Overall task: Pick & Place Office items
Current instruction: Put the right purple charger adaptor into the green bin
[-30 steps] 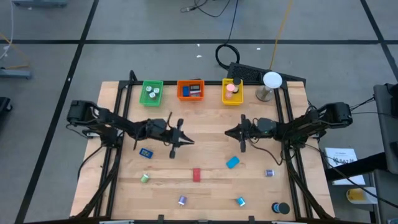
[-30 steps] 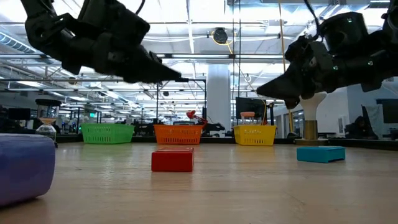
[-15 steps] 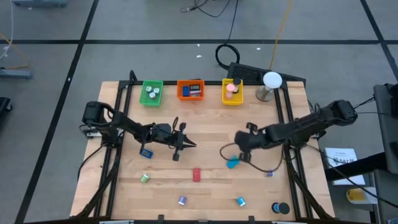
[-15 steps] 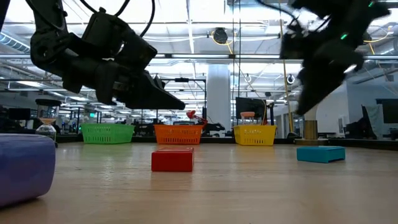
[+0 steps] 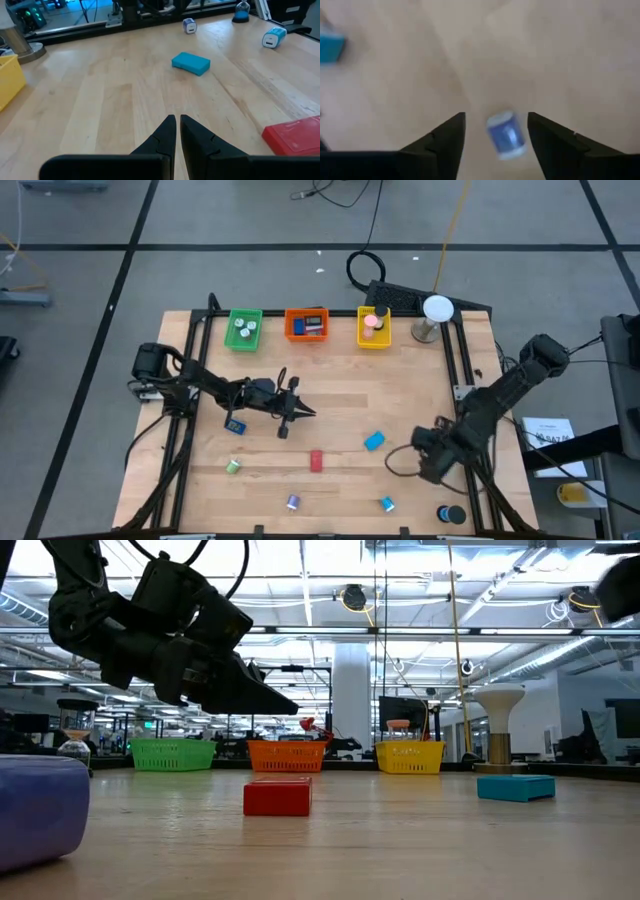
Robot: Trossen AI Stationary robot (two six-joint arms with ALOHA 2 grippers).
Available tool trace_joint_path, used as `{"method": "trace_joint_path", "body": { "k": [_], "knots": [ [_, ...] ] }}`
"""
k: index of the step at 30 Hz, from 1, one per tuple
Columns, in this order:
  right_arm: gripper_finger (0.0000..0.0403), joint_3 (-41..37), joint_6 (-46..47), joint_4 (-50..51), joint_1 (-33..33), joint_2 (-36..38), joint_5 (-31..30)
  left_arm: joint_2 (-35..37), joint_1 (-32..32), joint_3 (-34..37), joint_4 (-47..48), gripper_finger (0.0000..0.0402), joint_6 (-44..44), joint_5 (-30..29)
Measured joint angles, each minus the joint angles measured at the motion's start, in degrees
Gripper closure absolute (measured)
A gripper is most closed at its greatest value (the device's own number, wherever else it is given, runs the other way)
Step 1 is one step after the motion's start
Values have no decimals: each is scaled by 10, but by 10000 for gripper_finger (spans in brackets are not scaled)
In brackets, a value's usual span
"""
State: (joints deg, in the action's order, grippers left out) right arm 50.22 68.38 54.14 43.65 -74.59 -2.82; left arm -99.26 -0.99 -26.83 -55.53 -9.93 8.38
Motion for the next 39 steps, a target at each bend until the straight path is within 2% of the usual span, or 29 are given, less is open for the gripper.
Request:
{"method": "trace_joint_path", "body": {
  "k": [5,12,20,23,28,35,39],
  "knots": [
    [163,0,65,20,68,0,-20,0,0,0,3,369,1,0],
    [156,-6,75,44,116,0,-80,0,0,0,10,369,2,0],
    [156,-73,72,-64,116,0,-73,0,0,0,14,369,2,0],
    [157,-95,72,-76,116,0,-42,0,0,0,15,369,2,0],
    [189,-112,73,-82,116,0,-15,0,0,0,15,369,2,0],
    [274,-115,51,-94,103,0,-16,0,0,0,15,369,19,-30],
    [275,-114,19,-112,72,0,-31,0,4,0,17,369,26,-49]
  ]
}}
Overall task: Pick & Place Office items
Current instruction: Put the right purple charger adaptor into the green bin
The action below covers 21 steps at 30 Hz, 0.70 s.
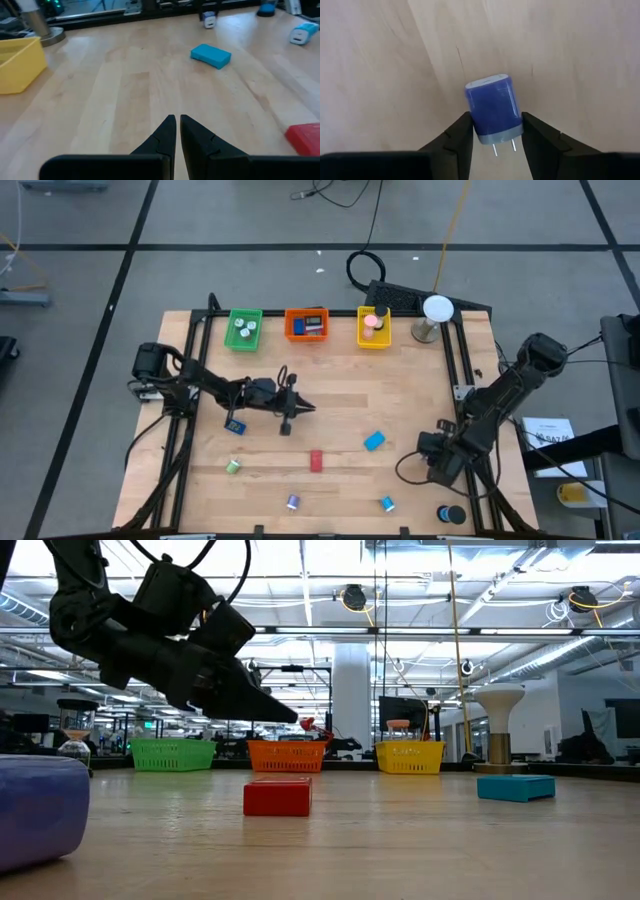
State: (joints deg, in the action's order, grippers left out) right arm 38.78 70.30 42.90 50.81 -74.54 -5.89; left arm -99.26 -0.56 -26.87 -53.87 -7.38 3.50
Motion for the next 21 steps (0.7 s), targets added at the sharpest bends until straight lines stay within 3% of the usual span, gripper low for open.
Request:
{"method": "trace_joint_path", "body": {
  "k": [7,14,18,21],
  "knots": [
    [273,54,-108,-10,-99,0,-32,0,16,0,2,369,0,-11],
    [271,108,-307,-63,-293,-17,-45,0,23,0,20,369,2,-32],
    [270,126,-454,-157,-412,-80,10,0,23,0,32,369,6,-54],
    [270,170,-540,-170,-474,-151,24,0,23,0,35,369,6,-56]
  ]
}}
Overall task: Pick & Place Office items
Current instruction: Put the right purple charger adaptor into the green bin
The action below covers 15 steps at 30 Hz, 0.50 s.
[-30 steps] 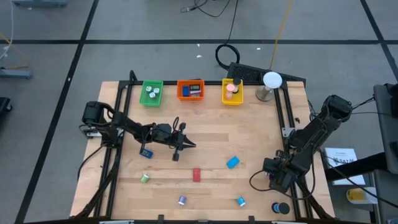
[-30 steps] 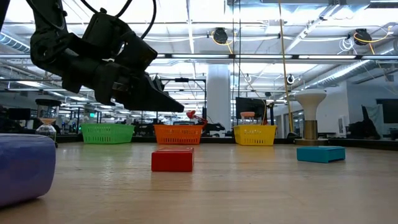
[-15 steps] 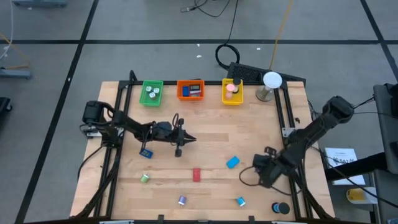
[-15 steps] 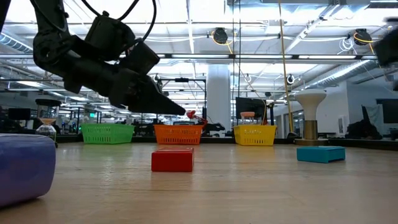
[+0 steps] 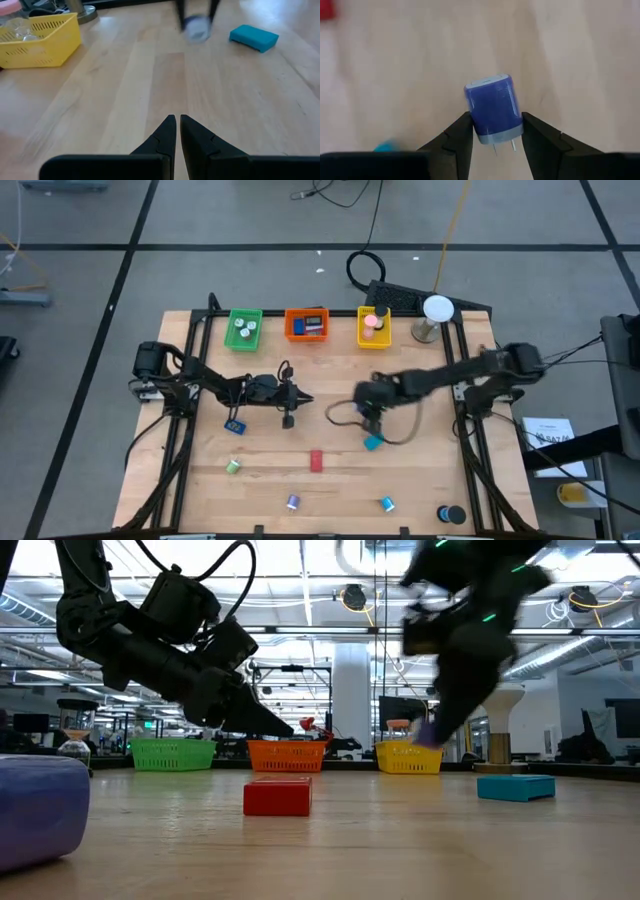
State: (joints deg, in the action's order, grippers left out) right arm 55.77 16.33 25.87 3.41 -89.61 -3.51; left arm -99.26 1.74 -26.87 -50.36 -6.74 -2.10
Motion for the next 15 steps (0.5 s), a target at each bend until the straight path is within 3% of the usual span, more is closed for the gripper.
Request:
{"method": "trace_joint_path", "body": {
  "k": [7,15],
  "knots": [
    [269,148,-133,4,-51,-157,7,0,0,0,16,369,7,-8],
    [267,202,-176,-11,-46,-222,9,0,-2,0,30,369,14,-13]
  ]
}}
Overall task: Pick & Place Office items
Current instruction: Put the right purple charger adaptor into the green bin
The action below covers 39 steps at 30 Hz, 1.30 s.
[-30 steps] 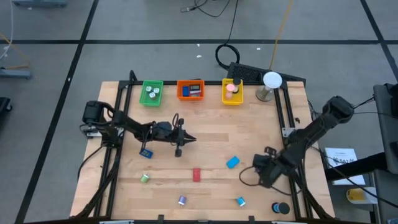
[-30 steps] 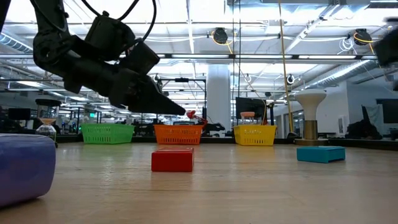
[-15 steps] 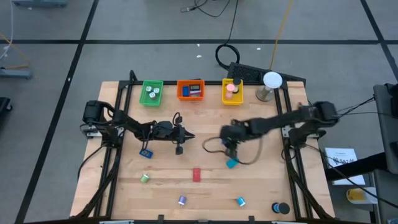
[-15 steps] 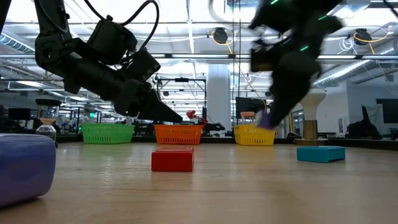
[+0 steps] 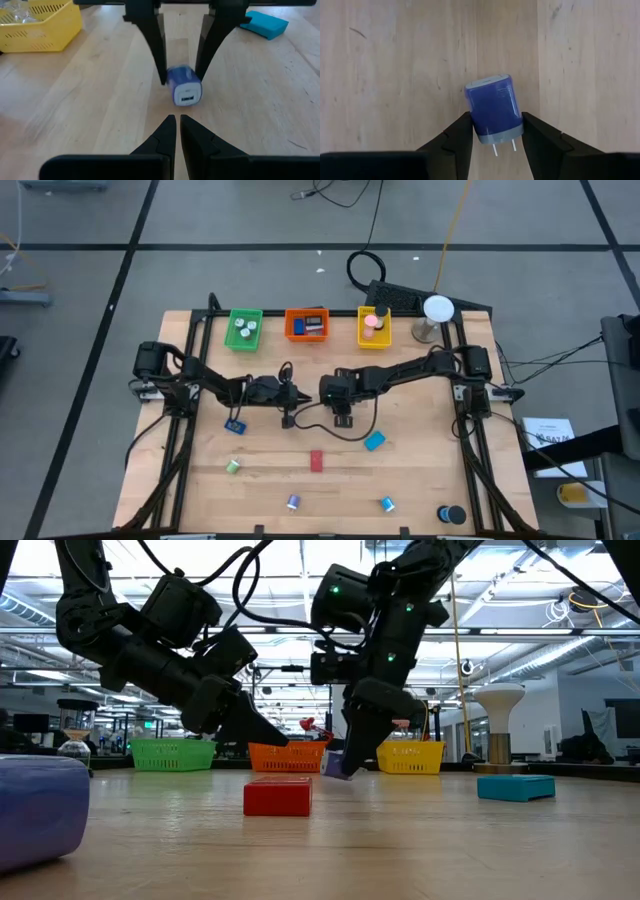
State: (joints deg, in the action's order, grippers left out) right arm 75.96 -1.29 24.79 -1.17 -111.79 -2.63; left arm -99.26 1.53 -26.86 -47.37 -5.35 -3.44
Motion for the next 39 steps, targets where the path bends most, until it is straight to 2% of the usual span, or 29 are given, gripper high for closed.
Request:
{"method": "trace_joint_path", "body": {
  "k": [4,10,16,18,21,24,27,30,34,39],
  "knots": [
    [250,0,-1,-7,1,0,-1,0,-6,0,1,369,-1,0],
    [198,0,-6,-35,2,0,-2,0,-10,0,1,369,-3,0],
    [160,0,-13,-20,5,15,-3,0,-10,0,1,369,7,0],
    [160,0,-3,-9,8,37,-4,0,-10,0,0,369,22,0],
    [180,-16,2,6,21,81,-25,0,-11,-3,0,368,53,0],
    [214,-72,5,-48,37,133,-63,0,-17,-13,0,360,74,0],
    [246,-156,25,-141,45,190,-63,0,-27,-24,1,332,90,-9],
    [266,-245,53,-241,47,237,-63,0,-40,-42,29,287,105,-43],
    [272,-348,77,-364,46,285,-63,-13,-51,-77,68,212,127,-85],
    [271,-428,89,-472,41,321,-64,-74,-50,-131,92,127,132,-91]
  ]
}}
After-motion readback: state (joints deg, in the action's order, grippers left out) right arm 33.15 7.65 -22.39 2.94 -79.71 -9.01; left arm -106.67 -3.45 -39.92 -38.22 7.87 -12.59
